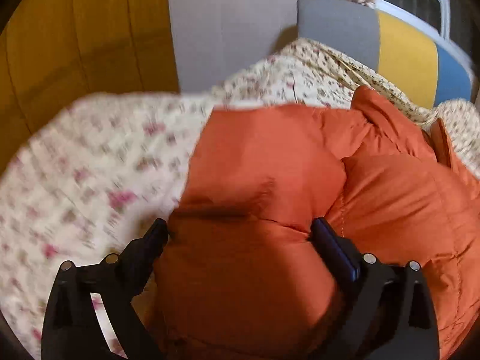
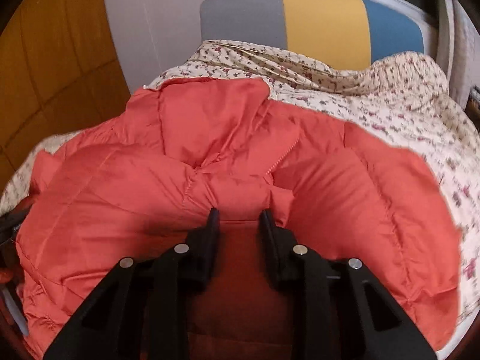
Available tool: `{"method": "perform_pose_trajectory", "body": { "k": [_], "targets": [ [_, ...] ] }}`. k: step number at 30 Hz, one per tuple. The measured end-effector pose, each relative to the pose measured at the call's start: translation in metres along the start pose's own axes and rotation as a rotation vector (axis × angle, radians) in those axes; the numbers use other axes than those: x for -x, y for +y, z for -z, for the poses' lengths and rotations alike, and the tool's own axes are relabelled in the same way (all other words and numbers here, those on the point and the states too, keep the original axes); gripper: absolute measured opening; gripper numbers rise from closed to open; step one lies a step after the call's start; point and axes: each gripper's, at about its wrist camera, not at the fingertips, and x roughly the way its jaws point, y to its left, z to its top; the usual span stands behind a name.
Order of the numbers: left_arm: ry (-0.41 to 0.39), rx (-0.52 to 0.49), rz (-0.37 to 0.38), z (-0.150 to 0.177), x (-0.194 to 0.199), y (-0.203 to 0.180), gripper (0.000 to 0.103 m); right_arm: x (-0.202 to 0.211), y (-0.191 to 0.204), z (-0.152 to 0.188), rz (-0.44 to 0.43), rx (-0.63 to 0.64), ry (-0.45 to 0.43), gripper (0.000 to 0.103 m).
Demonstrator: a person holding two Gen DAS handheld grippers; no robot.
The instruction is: Fold large clothes
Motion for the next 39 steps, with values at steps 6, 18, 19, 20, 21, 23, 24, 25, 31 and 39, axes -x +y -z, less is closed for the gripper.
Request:
{"method": "perform_pose_trajectory", "body": {
  "k": [6, 18, 19, 20, 21, 23, 24, 25, 31, 39],
  "targets": [
    [0.030, 0.021, 0.013, 0.003, -0.003, 0.005, 0.100, -0.004, 0.002, 0.001, 0.016, 0.021, -0.001, 0.030],
    [-0.096, -0.074, 0.038, 0.026, 0.082, -0.030, 0.100, 0.057, 0.024, 0.031, 0.004, 0.050, -0.014, 0.064],
    [-0.082, -0.128, 0.016, 0.029, 0.076, -0.043, 0.100, 0.053, 0.025, 0.033, 0.019, 0.057, -0.001, 0.064],
    [-0.070, -0.167, -0.016, 0.032, 0.068, -0.051, 0.100, 0.048, 0.026, 0.035, 0.032, 0.062, 0.013, 0.064],
    [-0.049, -0.181, -0.034, 0.035, 0.059, -0.054, 0.100, 0.044, 0.027, 0.038, 0.038, 0.066, 0.022, 0.064],
    [0.011, -0.170, -0.040, 0.036, 0.041, -0.055, 0.100, 0.038, 0.027, 0.043, 0.049, 0.078, 0.031, 0.064],
    [0.028, -0.165, -0.037, 0.035, 0.037, -0.055, 0.100, 0.035, 0.028, 0.043, 0.057, 0.085, 0.035, 0.064],
    [0.033, -0.166, -0.038, 0.035, 0.035, -0.055, 0.100, 0.034, 0.028, 0.043, 0.061, 0.089, 0.038, 0.064],
    [0.026, -0.161, -0.006, 0.038, 0.055, -0.048, 0.100, 0.049, 0.022, 0.042, 0.056, 0.055, 0.066, 0.078],
    [0.046, -0.114, 0.142, 0.080, 0.118, -0.017, 0.100, 0.131, 0.019, 0.069, 0.026, 0.043, 0.068, 0.083]
  ]
}}
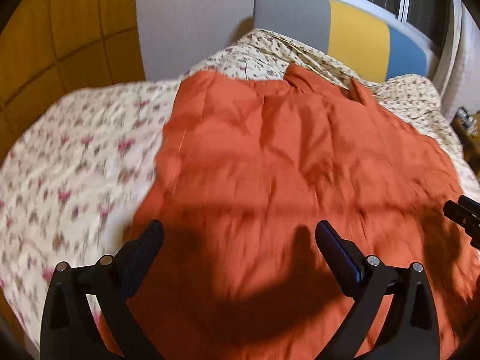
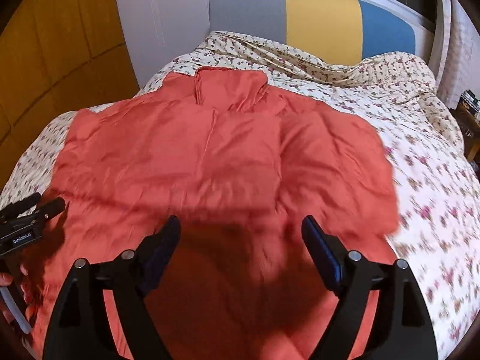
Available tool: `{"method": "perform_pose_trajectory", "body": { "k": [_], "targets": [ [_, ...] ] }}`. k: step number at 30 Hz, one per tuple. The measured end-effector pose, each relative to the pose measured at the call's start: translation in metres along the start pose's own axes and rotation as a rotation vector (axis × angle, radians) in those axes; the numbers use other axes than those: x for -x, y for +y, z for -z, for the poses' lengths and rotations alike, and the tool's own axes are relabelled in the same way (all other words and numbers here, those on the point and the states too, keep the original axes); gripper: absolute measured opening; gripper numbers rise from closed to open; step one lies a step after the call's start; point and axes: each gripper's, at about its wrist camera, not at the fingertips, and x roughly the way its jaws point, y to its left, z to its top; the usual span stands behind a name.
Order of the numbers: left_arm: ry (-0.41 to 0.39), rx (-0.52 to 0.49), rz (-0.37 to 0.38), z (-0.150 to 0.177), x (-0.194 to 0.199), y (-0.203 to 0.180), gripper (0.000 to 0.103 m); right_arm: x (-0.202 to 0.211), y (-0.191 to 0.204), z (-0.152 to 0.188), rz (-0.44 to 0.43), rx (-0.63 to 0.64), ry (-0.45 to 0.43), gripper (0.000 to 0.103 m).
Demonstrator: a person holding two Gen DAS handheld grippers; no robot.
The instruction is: Fold large clothes
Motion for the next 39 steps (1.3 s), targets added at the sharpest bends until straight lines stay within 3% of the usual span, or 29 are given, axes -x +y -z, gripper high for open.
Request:
{"method": "perform_pose_trajectory", "body": {
  "k": [4, 8, 12, 20, 22, 23, 29, 33, 34, 36, 39],
  "targets": [
    [0.040, 0.045, 0.023, 0.035, 0.019, 0.013, 0.100, 0.030, -0.002, 0.023, -0.010, -0.005, 0.001, 0.085],
    [0.011, 0.014, 0.019, 0.061, 0.043, 0.016, 0.100, 0.058, -0.009, 0.048, -0.014, -0.014, -0.005, 0.086],
    [-0.027, -0.012, -0.033, 0.081, 0.064, 0.020, 0.100, 0.082, -0.020, 0.075, -0.005, -0.025, -0.009, 0.087],
    [-0.071, 0.081, -0.025, 0.113, 0.096, 0.064, 0.100, 0.131, -0.077, 0.140, 0.051, -0.156, 0.010, 0.087],
    [-0.071, 0.099, -0.014, 0.122, 0.101, 0.073, 0.092, 0.140, -0.091, 0.155, 0.078, -0.184, 0.028, 0.087],
    [-0.065, 0.106, -0.007, 0.126, 0.102, 0.076, 0.082, 0.143, -0.097, 0.162, 0.083, -0.200, 0.034, 0.086],
    [-0.034, 0.164, 0.117, 0.149, 0.105, 0.084, 0.078, 0.149, -0.119, 0.195, 0.006, -0.295, 0.085, 0.078],
    [-0.028, 0.106, 0.168, 0.161, 0.106, 0.068, 0.078, 0.140, -0.122, 0.204, -0.069, -0.373, 0.106, 0.069],
    [-0.026, 0.077, 0.157, 0.162, 0.105, 0.063, 0.079, 0.140, -0.122, 0.205, -0.080, -0.391, 0.098, 0.066],
    [-0.006, 0.048, 0.154, 0.163, 0.101, 0.057, 0.091, 0.139, -0.116, 0.203, -0.114, -0.387, 0.094, 0.052],
    [0.021, 0.019, 0.141, 0.164, 0.099, 0.051, 0.093, 0.142, -0.109, 0.204, -0.130, -0.359, 0.089, 0.038]
  ]
}}
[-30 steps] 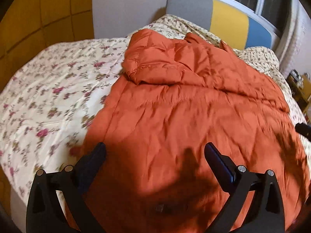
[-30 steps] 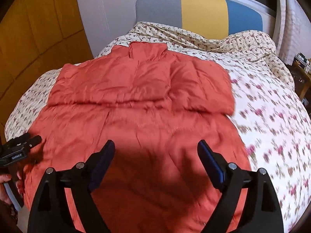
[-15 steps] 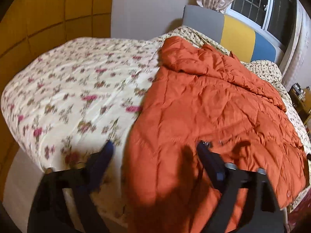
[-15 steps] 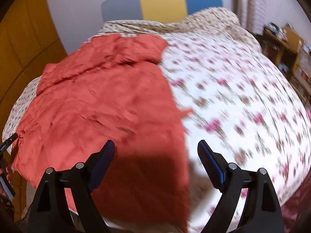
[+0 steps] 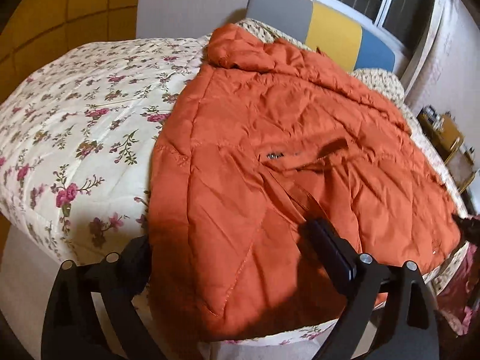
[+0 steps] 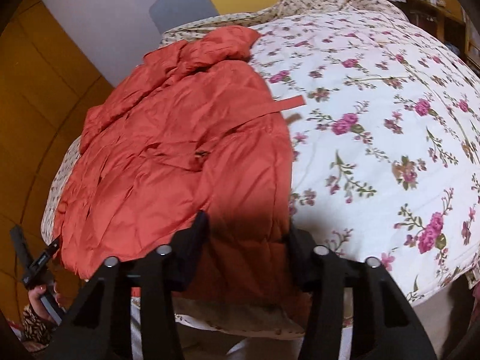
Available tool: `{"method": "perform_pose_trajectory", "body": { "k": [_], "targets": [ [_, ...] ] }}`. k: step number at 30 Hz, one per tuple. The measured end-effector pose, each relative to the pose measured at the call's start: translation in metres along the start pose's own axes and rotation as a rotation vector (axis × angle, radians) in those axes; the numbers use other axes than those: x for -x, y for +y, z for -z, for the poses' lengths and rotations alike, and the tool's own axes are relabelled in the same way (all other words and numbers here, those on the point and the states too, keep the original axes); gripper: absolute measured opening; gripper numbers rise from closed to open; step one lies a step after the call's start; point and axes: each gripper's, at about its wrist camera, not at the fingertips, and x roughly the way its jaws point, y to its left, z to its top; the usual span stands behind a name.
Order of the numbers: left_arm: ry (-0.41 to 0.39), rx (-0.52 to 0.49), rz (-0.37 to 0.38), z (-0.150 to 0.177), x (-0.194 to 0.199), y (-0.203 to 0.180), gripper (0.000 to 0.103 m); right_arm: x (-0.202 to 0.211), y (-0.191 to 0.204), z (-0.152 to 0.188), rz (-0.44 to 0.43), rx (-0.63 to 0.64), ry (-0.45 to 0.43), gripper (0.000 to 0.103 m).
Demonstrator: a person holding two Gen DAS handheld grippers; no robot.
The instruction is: Fold large clothes
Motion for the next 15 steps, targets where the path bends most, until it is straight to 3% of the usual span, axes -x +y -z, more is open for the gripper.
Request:
{"method": "perform_pose_trajectory", "body": {
  "k": [1, 3, 6, 9, 15],
  "targets": [
    [0.003, -0.003, -0.007, 0.001, 0.001, -0.001, 0.089, 0.000, 0.001, 0.000, -0.009, 0.005, -0.001, 0.034],
    [-0.005, 0.009, -0.012, 0.001, 0.006, -0.001, 0.056, 0.005, -0.001, 0.001, -0.044, -0.003, -0.004, 0.023],
    [-0.001, 0.043, 0.025, 0.002, 0.014, 0.003, 0.026, 0.013, -0.007, -0.001, -0.102, -0.036, -0.007, 0.016],
    [-0.027, 0.055, 0.049, 0.002, 0.030, 0.004, 0.018, 0.025, -0.005, -0.002, -0.131, -0.031, -0.015, 0.014],
    [-0.076, 0.058, 0.100, 0.004, 0.063, 0.004, 0.016, 0.053, 0.008, 0.006, -0.164, 0.030, -0.021, 0.014]
  ]
}}
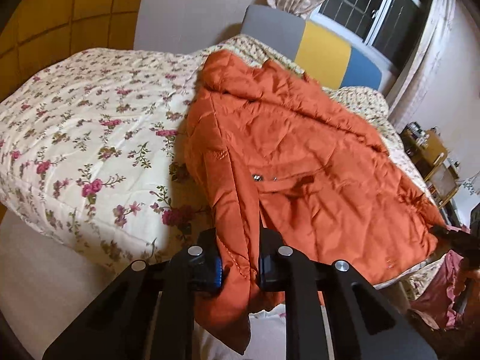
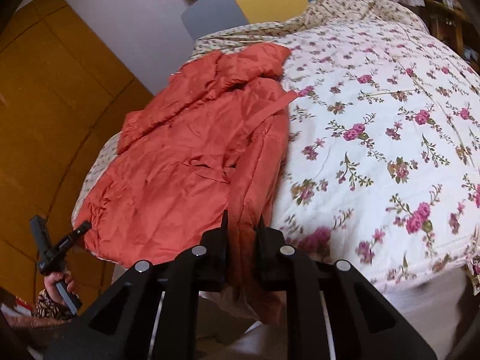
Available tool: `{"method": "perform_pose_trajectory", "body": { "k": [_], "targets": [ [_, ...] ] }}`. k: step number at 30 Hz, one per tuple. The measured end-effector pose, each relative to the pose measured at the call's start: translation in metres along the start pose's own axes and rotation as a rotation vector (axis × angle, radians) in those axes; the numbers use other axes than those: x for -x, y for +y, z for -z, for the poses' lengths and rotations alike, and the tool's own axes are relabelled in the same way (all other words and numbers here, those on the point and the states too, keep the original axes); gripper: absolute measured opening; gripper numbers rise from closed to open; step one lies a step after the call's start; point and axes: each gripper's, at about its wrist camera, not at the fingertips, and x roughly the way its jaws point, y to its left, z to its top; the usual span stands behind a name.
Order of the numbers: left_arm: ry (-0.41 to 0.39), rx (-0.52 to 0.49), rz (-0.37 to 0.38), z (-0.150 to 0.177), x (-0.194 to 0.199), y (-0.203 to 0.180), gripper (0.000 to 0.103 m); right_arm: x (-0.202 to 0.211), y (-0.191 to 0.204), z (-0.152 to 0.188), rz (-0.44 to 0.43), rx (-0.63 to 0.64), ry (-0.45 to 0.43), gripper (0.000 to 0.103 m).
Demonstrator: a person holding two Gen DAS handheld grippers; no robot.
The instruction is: Fold large clothes
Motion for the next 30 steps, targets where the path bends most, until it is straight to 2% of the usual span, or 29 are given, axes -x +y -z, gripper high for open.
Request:
{"method": "perform_pose_trajectory", "body": {
  "k": [6, 11, 22, 25, 30],
  "targets": [
    [-0.053, 0.027, 0.083, 0.001, 0.048, -0.004, 0.016, 0.036, 0.003, 0.010, -0.135, -0.065, -0.022, 0.013],
    [-0.084, 0.110, 0.140, -0.016, 0.056, 0.003, 0.016, 0.043, 0.001, 0.000, -0.211, -0.131, -0.048, 0.013],
    [-0.108, 0.119, 0.140, -0.090, 0.029, -0.006, 0.016, 0.031, -0.002, -0.067, -0.276, -0.244, -0.134, 0.013],
    [-0.108, 0.126, 0.142, -0.113, 0.016, -0.008, 0.016, 0.019, -0.002, -0.094, -0.302, -0.269, -0.148, 0.013],
    [-0.098, 0.146, 0.138, -0.148, -0.017, -0.010, 0.016, -0.002, 0.000, -0.136, -0.299, -0.280, -0.163, 0.013]
  ]
}}
